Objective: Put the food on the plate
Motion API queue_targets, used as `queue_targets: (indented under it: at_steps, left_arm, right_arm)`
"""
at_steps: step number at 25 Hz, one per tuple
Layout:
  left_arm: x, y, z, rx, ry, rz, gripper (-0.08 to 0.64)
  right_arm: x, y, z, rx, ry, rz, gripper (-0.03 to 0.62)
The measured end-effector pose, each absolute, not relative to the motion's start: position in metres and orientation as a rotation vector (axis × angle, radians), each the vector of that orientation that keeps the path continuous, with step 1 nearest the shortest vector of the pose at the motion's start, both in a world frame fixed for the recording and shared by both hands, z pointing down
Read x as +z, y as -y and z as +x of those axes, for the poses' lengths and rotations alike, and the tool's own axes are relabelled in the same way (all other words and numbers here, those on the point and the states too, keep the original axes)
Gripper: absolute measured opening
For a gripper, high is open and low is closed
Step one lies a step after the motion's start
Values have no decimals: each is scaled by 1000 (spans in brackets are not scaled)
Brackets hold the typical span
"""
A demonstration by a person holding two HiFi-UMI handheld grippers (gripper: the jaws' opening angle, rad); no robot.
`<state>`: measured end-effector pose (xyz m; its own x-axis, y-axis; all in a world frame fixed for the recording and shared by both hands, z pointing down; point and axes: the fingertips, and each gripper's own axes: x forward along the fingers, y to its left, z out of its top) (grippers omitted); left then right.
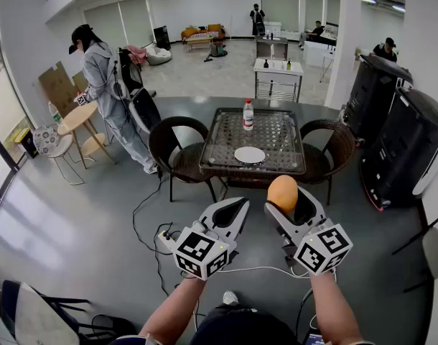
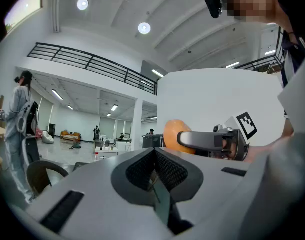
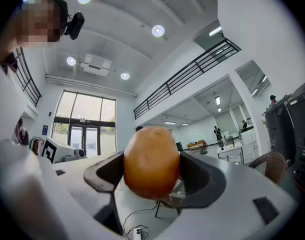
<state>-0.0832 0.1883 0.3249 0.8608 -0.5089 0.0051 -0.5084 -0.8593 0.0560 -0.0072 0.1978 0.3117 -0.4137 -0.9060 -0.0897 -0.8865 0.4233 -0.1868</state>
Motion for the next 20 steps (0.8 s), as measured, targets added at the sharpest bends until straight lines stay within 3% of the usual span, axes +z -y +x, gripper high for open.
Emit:
queue_targets:
  at_steps: [20]
  left_arm:
    - [330, -205, -71, -4, 817, 2978, 9]
  right_arm:
    - [314, -213, 4, -145, -2514, -1576, 341]
